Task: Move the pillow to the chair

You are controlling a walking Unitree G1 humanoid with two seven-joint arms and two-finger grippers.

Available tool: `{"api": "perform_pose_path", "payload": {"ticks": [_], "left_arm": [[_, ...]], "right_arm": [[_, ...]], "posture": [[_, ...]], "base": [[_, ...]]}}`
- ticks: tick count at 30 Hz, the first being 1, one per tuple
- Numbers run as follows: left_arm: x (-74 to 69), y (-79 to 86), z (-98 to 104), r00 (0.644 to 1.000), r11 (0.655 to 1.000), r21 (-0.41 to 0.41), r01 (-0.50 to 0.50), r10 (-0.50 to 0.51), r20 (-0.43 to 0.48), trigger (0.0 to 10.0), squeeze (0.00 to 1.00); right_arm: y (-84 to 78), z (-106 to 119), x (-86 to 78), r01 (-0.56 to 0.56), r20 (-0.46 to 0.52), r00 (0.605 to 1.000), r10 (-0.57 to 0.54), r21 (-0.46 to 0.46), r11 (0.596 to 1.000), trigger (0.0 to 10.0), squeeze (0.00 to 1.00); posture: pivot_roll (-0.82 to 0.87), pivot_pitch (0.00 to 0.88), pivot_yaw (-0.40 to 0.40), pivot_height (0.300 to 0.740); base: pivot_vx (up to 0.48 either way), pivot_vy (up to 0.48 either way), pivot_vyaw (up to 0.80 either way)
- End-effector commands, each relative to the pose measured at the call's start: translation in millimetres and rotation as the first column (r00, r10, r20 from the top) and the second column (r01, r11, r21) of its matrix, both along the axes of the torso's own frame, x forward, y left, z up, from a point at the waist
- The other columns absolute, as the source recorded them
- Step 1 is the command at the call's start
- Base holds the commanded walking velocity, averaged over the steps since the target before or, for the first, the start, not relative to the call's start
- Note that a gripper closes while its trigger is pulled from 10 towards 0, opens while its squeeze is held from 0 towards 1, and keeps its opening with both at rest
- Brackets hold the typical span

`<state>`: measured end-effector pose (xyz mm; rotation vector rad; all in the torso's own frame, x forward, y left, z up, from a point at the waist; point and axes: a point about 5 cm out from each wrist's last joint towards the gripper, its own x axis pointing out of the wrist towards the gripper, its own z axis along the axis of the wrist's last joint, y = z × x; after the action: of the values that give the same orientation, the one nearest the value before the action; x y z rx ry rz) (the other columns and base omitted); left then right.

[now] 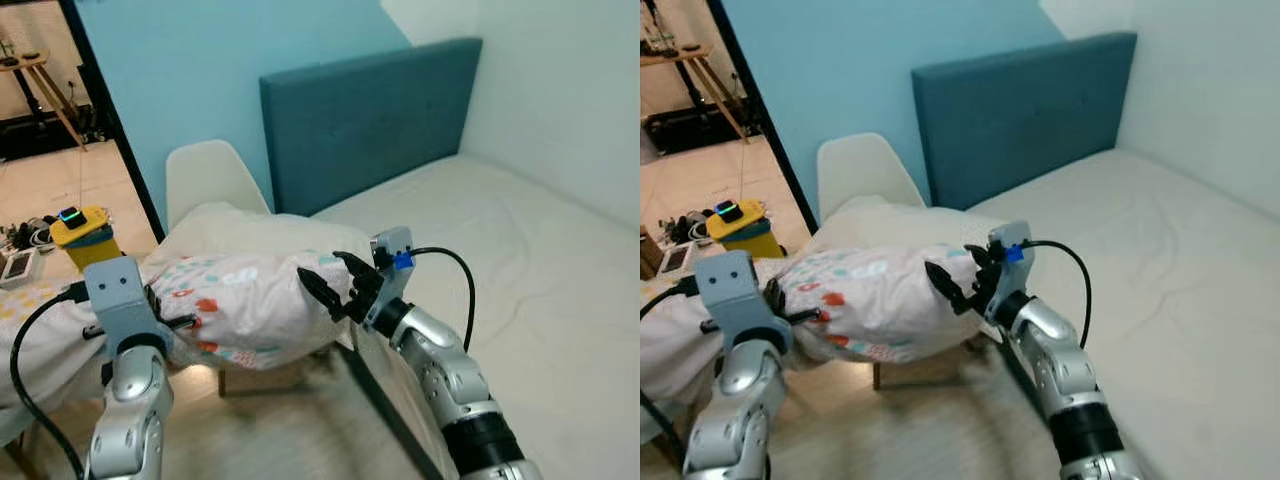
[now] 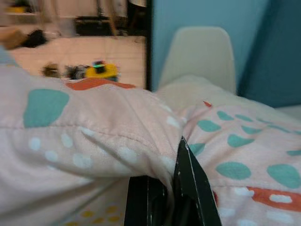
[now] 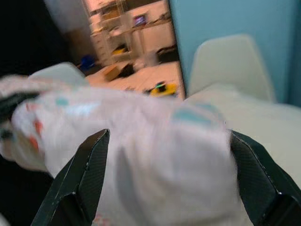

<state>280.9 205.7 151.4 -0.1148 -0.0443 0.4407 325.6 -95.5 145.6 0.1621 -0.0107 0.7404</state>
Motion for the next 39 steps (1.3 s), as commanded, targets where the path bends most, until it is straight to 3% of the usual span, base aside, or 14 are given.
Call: {"api": "perform_pose_path", "payload": {"ticks": [1,33,39], "left_arm": [[0.9,3.3,14.4,0.997,1.000,0.006,-0.025,0.025,0.070,10.0,0.00],[-4.1,5.2,21.2,0.993,0.997,0.028,-0.076,0.074,0.089,10.0,0.00],[-6.6,8.8,20.0,0.990,0.991,0.057,-0.124,0.120,0.068,10.0,0.00]], "right_arm": [[1.0,-2.8,0.0,-0.008,-0.015,1.000,0.007,-0.010,1.000,10.0,0.00],[7.3,0.9,3.5,-0.058,-0.008,0.998,0.058,-0.002,0.998,10.0,0.00],[9.4,0.3,3.6,-0.098,-0.014,0.995,0.098,-0.010,0.995,10.0,0.00]], "posture": [[0.06,0.000,0.044,0.740],[0.10,0.000,0.021,0.740],[0.11,0.000,0.015,0.740]], "base": [[0.000,0.000,0.72],[0.000,0.000,0.72],[0.000,0.000,0.71]]}}
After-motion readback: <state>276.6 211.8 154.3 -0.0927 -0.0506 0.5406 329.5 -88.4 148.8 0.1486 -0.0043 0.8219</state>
